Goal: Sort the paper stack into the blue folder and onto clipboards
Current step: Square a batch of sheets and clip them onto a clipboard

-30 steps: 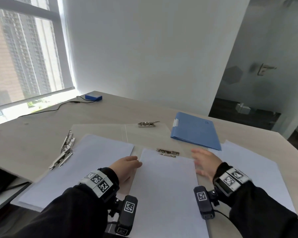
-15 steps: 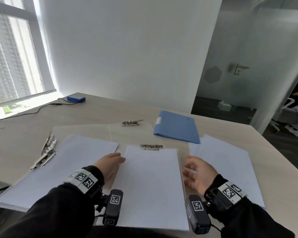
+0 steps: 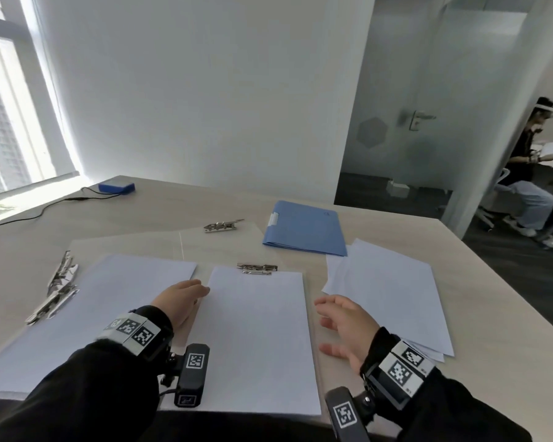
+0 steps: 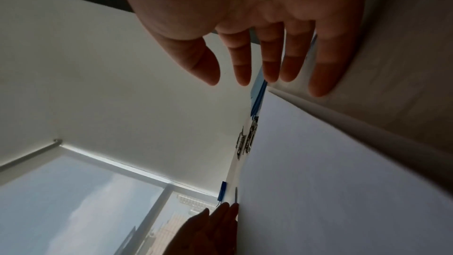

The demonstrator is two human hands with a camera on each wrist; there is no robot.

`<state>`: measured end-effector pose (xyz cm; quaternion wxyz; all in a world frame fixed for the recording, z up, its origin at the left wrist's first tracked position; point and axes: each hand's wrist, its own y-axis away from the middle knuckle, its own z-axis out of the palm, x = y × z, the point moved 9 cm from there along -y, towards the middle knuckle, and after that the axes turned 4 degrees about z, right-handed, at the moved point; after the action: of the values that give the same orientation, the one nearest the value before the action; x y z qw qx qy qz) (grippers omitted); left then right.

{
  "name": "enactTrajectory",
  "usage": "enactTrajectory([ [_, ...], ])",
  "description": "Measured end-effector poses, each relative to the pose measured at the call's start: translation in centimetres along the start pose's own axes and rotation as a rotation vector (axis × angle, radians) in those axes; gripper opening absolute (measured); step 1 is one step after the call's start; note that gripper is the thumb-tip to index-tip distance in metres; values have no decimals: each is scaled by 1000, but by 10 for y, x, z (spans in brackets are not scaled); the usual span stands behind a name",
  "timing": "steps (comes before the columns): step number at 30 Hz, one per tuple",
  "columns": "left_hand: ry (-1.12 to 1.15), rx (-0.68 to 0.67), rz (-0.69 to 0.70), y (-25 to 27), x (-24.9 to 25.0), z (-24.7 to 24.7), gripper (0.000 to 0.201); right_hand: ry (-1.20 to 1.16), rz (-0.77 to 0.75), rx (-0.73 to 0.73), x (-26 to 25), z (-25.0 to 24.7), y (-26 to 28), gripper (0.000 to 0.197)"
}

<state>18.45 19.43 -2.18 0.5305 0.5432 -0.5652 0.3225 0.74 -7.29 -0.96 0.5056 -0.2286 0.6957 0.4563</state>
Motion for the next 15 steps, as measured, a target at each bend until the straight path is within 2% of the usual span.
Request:
enactTrajectory([
  [5,-36,-14,30,1,3,2,44,-169,44,0,6,-3,-5,23],
  [9,-49,2,28,1,4,1,41,-382,157,8,18,-5,-7,25],
  [12,-29,5,28,0,3,2,39,-327,205,-148,23,15,1,25],
  [15,6,0,19,0,2,4,38,-178,165,-247,26,31,7,30],
])
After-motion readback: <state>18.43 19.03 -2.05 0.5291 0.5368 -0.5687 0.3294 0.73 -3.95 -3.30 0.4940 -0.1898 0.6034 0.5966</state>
